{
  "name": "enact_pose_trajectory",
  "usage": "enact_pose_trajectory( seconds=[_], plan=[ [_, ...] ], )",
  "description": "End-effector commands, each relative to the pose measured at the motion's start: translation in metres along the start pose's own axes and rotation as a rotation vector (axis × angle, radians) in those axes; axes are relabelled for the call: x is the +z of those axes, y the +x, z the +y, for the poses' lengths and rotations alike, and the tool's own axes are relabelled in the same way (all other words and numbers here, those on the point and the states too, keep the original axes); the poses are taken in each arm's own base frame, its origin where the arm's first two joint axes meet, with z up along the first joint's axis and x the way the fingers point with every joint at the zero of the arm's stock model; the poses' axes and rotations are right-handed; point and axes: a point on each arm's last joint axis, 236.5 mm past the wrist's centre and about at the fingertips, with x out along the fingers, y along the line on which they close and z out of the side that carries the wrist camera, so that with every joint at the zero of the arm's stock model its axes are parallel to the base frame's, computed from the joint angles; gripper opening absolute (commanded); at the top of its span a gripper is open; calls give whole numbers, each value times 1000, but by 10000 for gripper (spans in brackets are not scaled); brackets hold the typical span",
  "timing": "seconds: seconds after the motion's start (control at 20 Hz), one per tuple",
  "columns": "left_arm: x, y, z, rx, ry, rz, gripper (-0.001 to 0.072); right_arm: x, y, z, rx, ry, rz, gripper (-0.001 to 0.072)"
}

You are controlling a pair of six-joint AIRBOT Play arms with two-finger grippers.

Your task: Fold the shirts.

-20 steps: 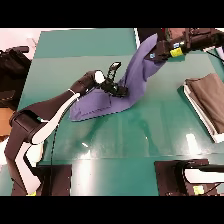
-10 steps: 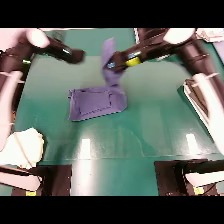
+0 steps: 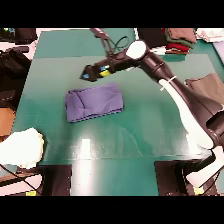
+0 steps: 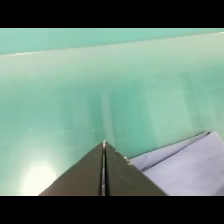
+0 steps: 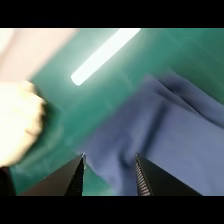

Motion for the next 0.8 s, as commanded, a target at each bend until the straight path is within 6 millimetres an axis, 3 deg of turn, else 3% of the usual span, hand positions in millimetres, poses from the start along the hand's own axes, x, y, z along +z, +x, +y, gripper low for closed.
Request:
enact_pose_trajectory(
  seconds=[0.0,0.05,0.15,0.25,0.35,0.5,0.65,0.7,0.75],
  plan=[
    [2,-2,-25,-39,61,-17,22,-56,-44,-102,-226,153,150,374],
    [2,-1,-34,-53,71,-18,22,-75,-56,-130,-272,226,172,392],
    [0,0,-47,-76,86,-14,23,-107,-64,-166,-259,393,180,709],
    [0,0,-51,-83,92,-18,23,-127,-55,-181,-202,531,180,707],
    [1,0,-53,-86,95,-22,22,-142,-33,-185,-134,629,199,697],
    [1,0,-53,-87,95,-21,23,-149,8,-177,-52,704,203,695],
    [1,0,-53,-87,95,-21,23,-146,44,-162,-20,666,234,669],
    [1,0,-54,-87,94,-20,23,-141,56,-156,-11,638,239,546],
    [1,0,-55,-92,92,-20,23,-134,66,-151,-4,608,236,379]
  ],
)
